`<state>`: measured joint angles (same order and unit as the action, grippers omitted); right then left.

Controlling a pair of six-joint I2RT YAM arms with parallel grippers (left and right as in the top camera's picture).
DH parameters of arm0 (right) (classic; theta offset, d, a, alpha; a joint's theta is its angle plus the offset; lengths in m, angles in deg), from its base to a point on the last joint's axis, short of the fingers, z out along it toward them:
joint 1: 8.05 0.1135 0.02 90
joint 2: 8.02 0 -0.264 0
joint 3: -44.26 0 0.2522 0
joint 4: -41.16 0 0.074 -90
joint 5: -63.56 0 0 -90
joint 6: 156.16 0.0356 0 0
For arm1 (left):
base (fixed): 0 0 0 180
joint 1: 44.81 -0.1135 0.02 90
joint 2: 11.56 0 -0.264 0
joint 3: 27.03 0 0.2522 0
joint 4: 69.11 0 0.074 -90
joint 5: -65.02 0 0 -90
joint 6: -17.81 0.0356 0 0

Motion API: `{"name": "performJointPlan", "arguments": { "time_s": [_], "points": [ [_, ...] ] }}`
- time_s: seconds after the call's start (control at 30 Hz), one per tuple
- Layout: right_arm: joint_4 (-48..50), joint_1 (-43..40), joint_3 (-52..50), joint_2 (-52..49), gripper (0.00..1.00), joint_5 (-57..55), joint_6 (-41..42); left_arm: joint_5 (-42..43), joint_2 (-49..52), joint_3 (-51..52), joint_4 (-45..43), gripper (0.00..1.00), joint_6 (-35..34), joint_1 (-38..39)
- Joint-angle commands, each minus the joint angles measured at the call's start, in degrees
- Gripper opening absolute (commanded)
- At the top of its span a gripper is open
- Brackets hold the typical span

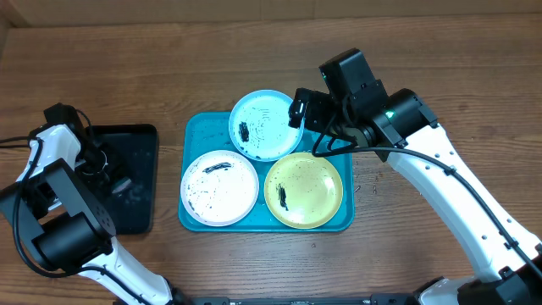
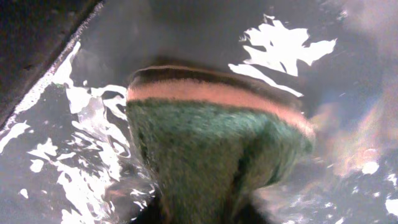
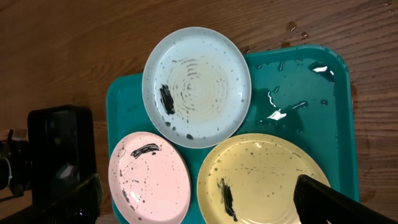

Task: Clean dirty plates on tray and stack at the side

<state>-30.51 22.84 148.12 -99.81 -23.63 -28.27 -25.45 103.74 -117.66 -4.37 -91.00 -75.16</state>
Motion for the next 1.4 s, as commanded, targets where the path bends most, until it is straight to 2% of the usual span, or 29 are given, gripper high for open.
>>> {"name": "performJointPlan", "arguments": {
  "time_s": [0.0, 0.1, 0.13, 0.17, 0.2, 0.6, 0.63, 0.67, 0.7, 0.8, 0.83, 0.87, 0.97, 1.0, 1.03, 1.07, 1.1, 1.37],
  "points": [
    [0.3, 0.3, 1.0, 0.3, 1.0, 0.3, -0.2, -1.0, 0.6, 0.4, -0.1, 0.04, 1.0, 0.0],
    [0.4, 0.3, 1.0, 0.3, 1.0, 0.3, -0.2, -1.0, 0.6, 0.4, -0.2, 0.05, 1.0, 0.0],
    [0.4, 0.3, 1.0, 0.3, 1.0, 0.3, -0.2, -1.0, 0.6, 0.4, -0.3, 0.33, 1.0, 0.0],
    [0.4, 0.3, 1.0, 0.3, 1.0, 0.3, -0.2, -1.0, 0.6, 0.4, -0.5, 0.73, 1.0, 0.0],
    [0.3, 0.3, 1.0, 0.3, 1.0, 0.3, -0.2, -1.0, 0.6, 0.4, -0.8, 1.0, 1.0, 0.0],
    [0.3, 0.3, 1.0, 0.3, 1.0, 0.3, -0.2, -1.1, 0.6, 0.4, -8.3, 1.0, 0.8, 0.0],
    [0.3, 0.3, 1.0, 0.3, 1.0, 0.3, -0.2, -1.1, 0.6, 0.4, -8.7, 0.96, 0.9, 0.0],
    [0.3, 0.3, 1.0, 0.3, 1.0, 0.3, -0.2, -1.1, 0.6, 0.4, -9.0, 0.87, 0.9, 0.0],
    [0.3, 0.3, 1.0, 0.3, 1.0, 0.3, -0.2, -1.1, 0.6, 0.4, -9.1, 0.72, 0.9, 0.0],
    [0.4, 0.3, 1.0, 0.3, 1.0, 0.3, -0.2, -1.0, 0.6, 0.4, -9.2, 0.23, 0.8, 0.0],
    [0.4, 0.3, 1.0, 0.3, 1.0, 0.3, -0.2, -1.0, 0.6, 0.4, -9.2, 0.1, 0.8, 0.0],
    [0.4, 0.3, 1.0, 0.3, 1.0, 0.3, -0.2, -1.0, 0.6, 0.4, -9.2, 0.04, 0.8, 0.0],
    [0.4, 0.3, 1.0, 0.3, 1.0, 0.3, -0.2, -1.0, 0.6, 0.4, -9.0, 0.04, 0.8, 0.0],
    [0.4, 0.3, 1.0, 0.3, 1.0, 0.3, -0.2, -1.0, 0.6, 0.4, -8.8, 0.07, 0.8, 0.0],
    [0.4, 0.3, 1.0, 0.3, 1.0, 0.3, -0.2, -1.0, 0.6, 0.4, -8.5, 0.25, 0.8, 0.0],
    [0.4, 0.3, 1.0, 0.3, 1.0, 0.3, -0.2, -1.0, 0.6, 0.4, -8.0, 0.79, 0.8, 0.0],
    [0.4, 0.3, 1.0, 0.3, 1.0, 0.3, -0.2, -1.0, 0.6, 0.4, -7.3, 1.0, 0.8, 0.0],
    [0.4, 0.3, 1.0, 0.3, 1.0, 0.3, -0.2, 4.4, 0.6, 0.4, 2.1, 1.0, 0.8, 0.0]
  ]
}}
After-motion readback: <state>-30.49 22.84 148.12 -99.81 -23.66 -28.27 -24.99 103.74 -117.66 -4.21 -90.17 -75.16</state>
